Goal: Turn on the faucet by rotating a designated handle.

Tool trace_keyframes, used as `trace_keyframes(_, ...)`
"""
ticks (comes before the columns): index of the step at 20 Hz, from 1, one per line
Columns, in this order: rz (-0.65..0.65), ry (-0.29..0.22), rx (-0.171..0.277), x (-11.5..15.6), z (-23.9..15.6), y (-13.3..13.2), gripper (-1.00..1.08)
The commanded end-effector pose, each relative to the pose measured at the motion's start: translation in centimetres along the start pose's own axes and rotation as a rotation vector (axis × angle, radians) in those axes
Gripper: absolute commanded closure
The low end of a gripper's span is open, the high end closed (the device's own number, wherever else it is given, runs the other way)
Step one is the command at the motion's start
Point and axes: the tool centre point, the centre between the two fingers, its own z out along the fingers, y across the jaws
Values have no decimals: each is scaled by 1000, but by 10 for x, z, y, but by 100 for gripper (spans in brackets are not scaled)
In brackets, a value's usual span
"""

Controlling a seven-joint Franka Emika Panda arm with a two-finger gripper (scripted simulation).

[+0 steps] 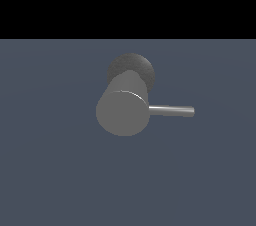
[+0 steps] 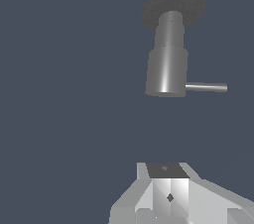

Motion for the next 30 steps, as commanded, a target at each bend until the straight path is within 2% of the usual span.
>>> trace_keyframes(1, -7, 36, 98, 3, -7, -2, 108)
trace_keyframes(9, -19, 168, 437, 14, -38, -1, 108)
trace_keyframes(16, -3, 288, 733, 25, -67, 12, 108)
trace_keyframes(23, 49, 406, 1021, 38, -93, 41, 108)
trace_keyframes(30, 144, 515, 1297, 54, -107, 84, 108)
